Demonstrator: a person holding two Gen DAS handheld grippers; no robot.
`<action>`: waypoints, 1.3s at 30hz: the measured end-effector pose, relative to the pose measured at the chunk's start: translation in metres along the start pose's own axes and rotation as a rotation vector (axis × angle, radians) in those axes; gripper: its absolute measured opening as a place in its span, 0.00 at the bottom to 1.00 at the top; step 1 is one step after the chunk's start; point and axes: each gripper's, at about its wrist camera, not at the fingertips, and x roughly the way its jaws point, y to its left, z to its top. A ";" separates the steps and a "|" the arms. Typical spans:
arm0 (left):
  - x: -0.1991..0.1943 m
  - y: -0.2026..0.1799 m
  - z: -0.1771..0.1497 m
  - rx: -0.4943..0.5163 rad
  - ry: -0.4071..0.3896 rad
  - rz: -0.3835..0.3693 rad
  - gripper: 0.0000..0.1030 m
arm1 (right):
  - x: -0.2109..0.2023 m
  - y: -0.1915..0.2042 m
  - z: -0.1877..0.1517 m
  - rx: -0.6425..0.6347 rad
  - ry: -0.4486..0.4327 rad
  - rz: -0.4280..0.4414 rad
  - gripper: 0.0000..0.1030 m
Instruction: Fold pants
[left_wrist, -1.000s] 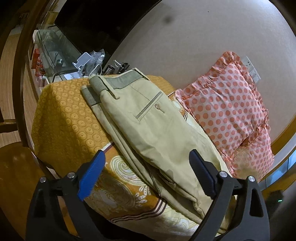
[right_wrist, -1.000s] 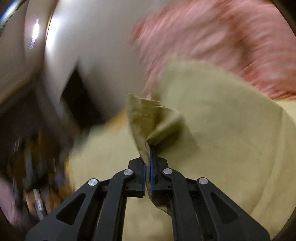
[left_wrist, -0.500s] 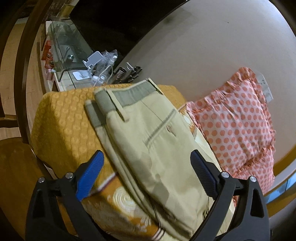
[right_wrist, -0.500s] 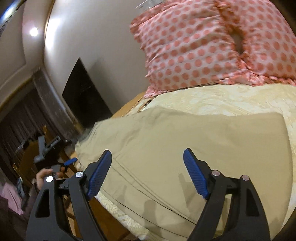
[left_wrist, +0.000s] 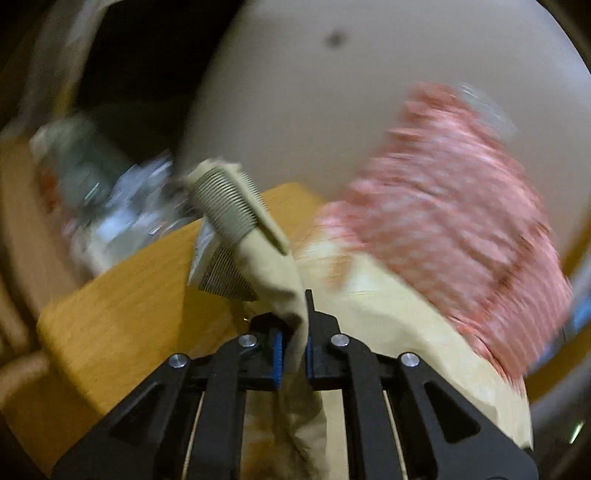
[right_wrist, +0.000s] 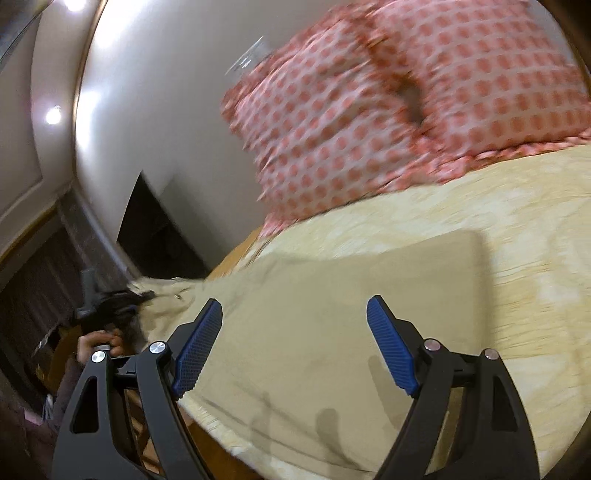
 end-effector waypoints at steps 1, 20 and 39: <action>-0.003 -0.025 0.001 0.062 -0.002 -0.042 0.07 | -0.006 -0.006 0.002 0.015 -0.018 -0.014 0.80; 0.000 -0.213 -0.152 0.588 0.414 -0.686 0.59 | -0.037 -0.099 0.009 0.355 -0.025 -0.113 0.74; 0.147 -0.146 -0.108 0.368 0.660 -0.436 0.72 | 0.042 -0.085 0.022 0.072 0.277 -0.247 0.27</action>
